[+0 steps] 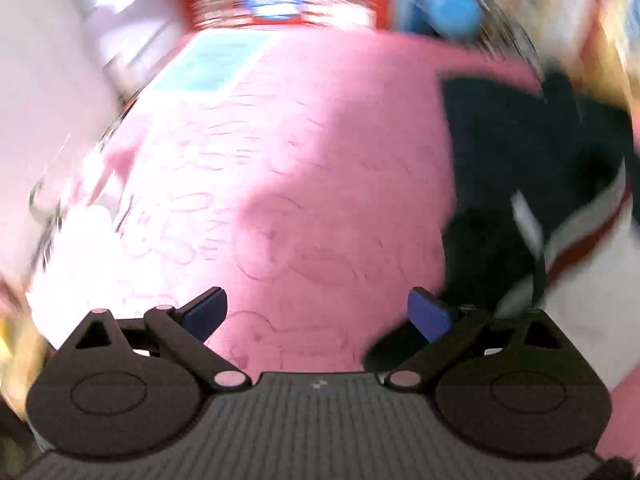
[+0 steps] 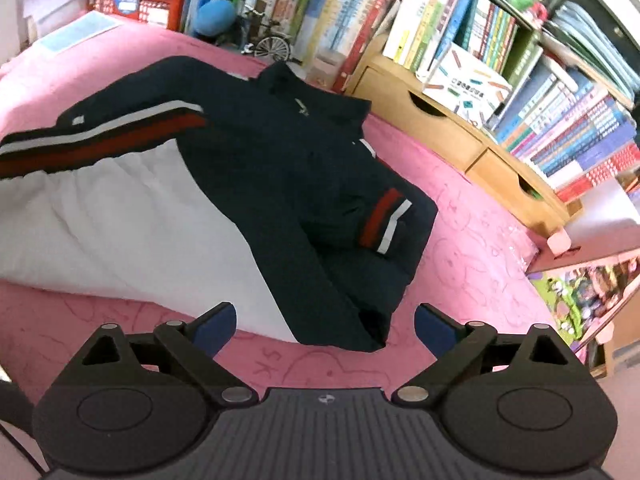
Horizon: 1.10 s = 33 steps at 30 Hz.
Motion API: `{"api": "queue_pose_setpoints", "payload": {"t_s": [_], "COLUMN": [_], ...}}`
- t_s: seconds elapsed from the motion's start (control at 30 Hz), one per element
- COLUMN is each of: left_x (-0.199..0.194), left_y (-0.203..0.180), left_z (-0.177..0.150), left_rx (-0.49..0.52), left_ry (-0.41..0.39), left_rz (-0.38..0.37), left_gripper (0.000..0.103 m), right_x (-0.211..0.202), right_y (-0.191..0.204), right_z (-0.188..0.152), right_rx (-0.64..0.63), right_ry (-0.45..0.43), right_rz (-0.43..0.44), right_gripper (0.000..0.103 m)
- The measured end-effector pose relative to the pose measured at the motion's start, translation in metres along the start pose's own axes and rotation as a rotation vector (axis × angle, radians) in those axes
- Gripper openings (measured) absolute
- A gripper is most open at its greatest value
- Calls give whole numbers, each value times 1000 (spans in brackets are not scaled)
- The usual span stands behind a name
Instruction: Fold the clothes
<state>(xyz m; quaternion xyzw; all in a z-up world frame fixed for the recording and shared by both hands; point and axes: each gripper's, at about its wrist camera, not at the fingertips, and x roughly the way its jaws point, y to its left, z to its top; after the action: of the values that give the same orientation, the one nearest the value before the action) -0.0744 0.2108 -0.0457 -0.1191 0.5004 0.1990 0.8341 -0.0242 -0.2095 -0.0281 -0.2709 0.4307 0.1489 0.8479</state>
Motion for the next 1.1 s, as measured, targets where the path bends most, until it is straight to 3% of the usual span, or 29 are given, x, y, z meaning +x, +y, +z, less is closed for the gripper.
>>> {"api": "queue_pose_setpoints", "payload": {"t_s": [0.07,0.13,0.23,0.33,0.37,0.43,0.53,0.57,0.63,0.77,0.83,0.9,0.97,1.1], "left_x": [-12,-26,-44,-48,-45,-35,-10,-4,0,-6,-12,-22,-26,-1], "left_y": [19,30,22,-2,-11,-34,-54,-54,-45,-34,-37,-36,-38,-53], "left_z": [4,-1,-17,-40,-48,-64,-83,-86,-86,-82,-79,-77,-73,-76], "left_rx": [-104,-137,-87,5,41,130,248,246,165,57,48,30,1,40], "left_ry": [-21,-37,-33,19,45,92,153,172,197,196,180,149,134,213], "left_rz": [-49,-96,-172,-230,-228,-171,28,67,76,90,88,39,-18,58], "left_gripper": [98,98,100,101,101,101,101,101,101,102,101,101,102,102], "right_x": [8,17,33,50,56,69,98,108,113,93,78,66,56,45], "right_y": [-1,0,5,20,24,18,-25,-44,-73,-76,-66,-48,-6,86], "right_z": [4,11,25,32,35,32,24,21,19,34,48,60,68,67], "right_rx": [4,0,-36,-117,-143,-172,-77,-25,36,-102,-131,-170,-242,-402], "right_ry": [-3,-4,14,47,58,76,164,201,239,143,67,-2,-49,-90], "right_rz": [16,56,155,230,253,231,113,69,22,-6,118,237,369,616], "right_gripper": [97,91,74,55,54,52,50,51,54,58,64,63,61,57]}}
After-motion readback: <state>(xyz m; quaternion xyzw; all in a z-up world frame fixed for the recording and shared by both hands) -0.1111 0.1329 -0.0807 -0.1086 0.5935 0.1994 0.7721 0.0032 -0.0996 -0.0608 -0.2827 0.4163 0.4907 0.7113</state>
